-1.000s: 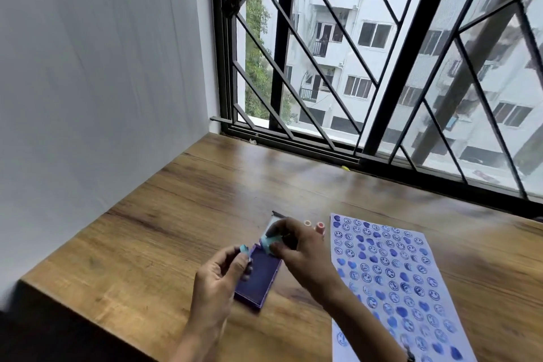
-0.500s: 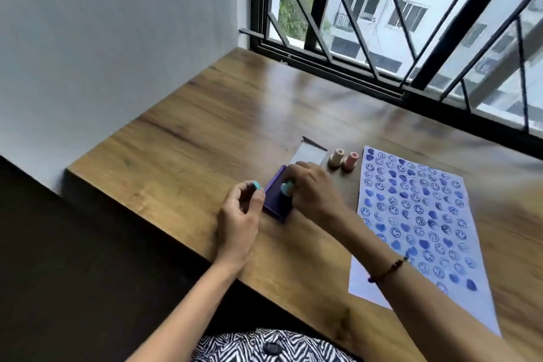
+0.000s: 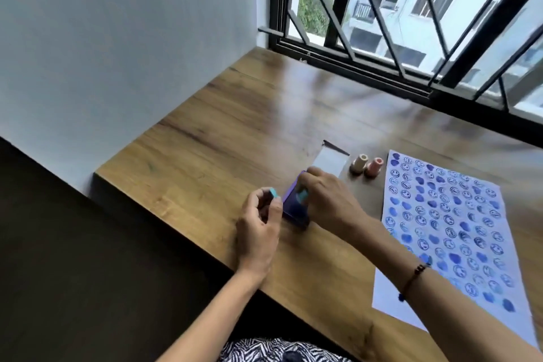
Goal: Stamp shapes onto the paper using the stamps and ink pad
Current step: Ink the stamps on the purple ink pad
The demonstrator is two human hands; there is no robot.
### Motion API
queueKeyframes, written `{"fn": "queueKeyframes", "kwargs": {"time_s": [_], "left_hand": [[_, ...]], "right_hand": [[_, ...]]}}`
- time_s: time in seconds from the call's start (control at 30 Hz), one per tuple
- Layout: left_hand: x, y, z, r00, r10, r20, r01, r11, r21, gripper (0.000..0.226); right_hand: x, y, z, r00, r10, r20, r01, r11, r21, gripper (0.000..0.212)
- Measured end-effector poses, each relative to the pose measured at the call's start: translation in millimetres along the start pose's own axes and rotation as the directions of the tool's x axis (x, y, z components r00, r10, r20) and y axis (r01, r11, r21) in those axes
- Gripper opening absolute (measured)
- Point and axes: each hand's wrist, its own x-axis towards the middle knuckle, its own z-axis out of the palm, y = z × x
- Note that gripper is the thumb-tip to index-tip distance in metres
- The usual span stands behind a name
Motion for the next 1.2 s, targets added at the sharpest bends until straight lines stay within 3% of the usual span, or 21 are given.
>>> {"fn": "queueKeyframes", "kwargs": {"time_s": [0.07,0.2,0.33,0.47,0.57,0.63,0.77,0.9,1.0,1.13,1.2], "left_hand": [[1.6,0.5,1.4,1.000,0.007,-0.018,-0.008,1.000,-0.004,0.010],[0.4,2.8,2.5,1.000,0.011,-0.027,-0.009,0.997,0.073,0.009],[0.5,5.1,3.3,0.999,0.016,-0.028,-0.014,0.995,0.094,0.016],[-1.4,7.5,3.5,0.998,0.027,-0.055,-0.019,0.990,0.139,0.015],[1.3,7.2,4.0,0.999,0.024,-0.049,-0.017,0.988,0.151,0.010],[-0.8,7.1,4.2,0.999,0.016,-0.052,-0.007,0.987,0.161,0.013],[-2.1,7.5,5.5,0.998,0.042,-0.043,-0.035,0.985,0.170,0.013],[-5.0,6.8,6.3,0.997,0.056,-0.045,-0.047,0.980,0.193,0.009],[-4.0,6.7,7.5,0.997,0.065,-0.047,-0.054,0.978,0.202,0.010],[-6.1,7.3,7.1,0.995,0.087,-0.040,-0.075,0.970,0.232,0.009],[-6.0,8.0,7.6,0.997,0.072,-0.042,-0.060,0.972,0.226,0.012]], "right_hand": [[2.7,1.9,-2.1,0.995,0.030,-0.092,-0.030,1.000,-0.003,0.021],[-1.3,7.4,6.4,0.997,0.066,0.050,-0.064,0.997,-0.031,0.018],[7.9,14.9,0.4,0.995,0.068,-0.070,-0.070,0.997,-0.039,0.020],[2.3,16.9,5.1,0.998,0.055,0.008,-0.054,0.995,-0.089,0.017],[3.2,20.4,3.3,0.997,0.050,-0.067,-0.056,0.995,-0.086,0.016],[1.7,22.4,2.2,0.997,0.064,-0.040,-0.067,0.994,-0.088,0.016],[0.2,18.6,-4.5,0.996,0.010,-0.089,-0.011,1.000,-0.007,0.017],[-10.6,13.2,6.0,1.000,-0.001,0.028,0.002,1.000,-0.028,0.021],[-13.1,8.3,5.0,0.999,-0.027,-0.020,0.027,0.999,0.024,0.020],[-19.6,2.6,11.1,0.999,-0.030,0.015,0.029,0.998,0.060,0.016],[-20.0,2.7,10.3,0.999,-0.005,-0.045,0.010,0.995,0.099,0.013]]}}
